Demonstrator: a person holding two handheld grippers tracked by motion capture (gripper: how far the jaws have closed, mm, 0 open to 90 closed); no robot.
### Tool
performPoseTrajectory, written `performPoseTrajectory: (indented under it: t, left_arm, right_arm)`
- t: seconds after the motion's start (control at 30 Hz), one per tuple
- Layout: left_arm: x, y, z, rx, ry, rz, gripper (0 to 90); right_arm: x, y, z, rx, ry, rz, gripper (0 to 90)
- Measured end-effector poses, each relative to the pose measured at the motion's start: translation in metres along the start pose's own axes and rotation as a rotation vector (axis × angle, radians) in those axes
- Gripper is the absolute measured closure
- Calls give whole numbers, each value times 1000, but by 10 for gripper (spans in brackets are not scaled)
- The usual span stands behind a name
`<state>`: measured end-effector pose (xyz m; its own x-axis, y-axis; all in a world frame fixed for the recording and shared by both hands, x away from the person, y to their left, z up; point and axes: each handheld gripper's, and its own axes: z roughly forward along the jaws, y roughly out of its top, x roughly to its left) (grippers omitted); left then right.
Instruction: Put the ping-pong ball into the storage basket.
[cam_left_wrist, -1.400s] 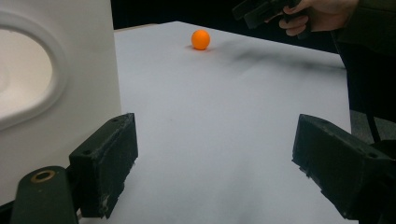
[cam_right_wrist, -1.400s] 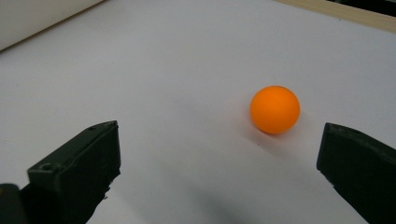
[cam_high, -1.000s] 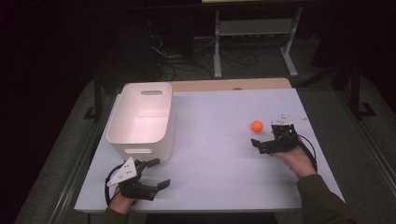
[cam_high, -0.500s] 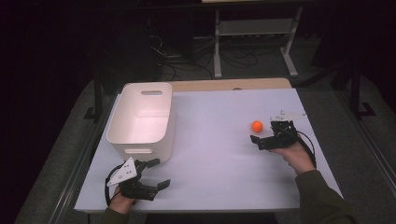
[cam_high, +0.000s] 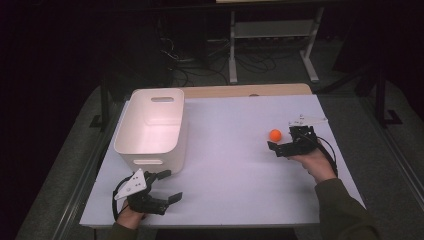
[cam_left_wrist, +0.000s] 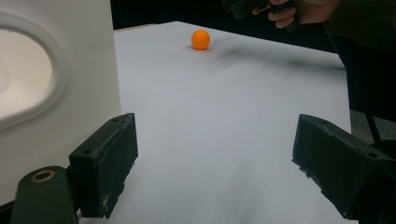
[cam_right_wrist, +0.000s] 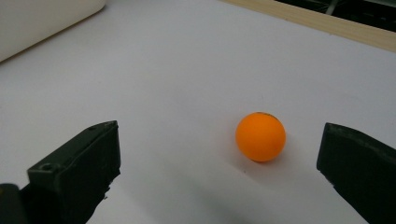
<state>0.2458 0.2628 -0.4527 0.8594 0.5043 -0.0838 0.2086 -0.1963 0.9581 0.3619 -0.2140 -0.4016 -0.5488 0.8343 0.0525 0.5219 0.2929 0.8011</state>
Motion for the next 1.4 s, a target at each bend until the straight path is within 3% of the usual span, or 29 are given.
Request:
performPoseTrajectory:
  t: [1.4]
  left_arm:
    - [0,0,0,-2,-2,-6,140]
  right_arm:
    - [-10,31,13,-23,-21,-7,0]
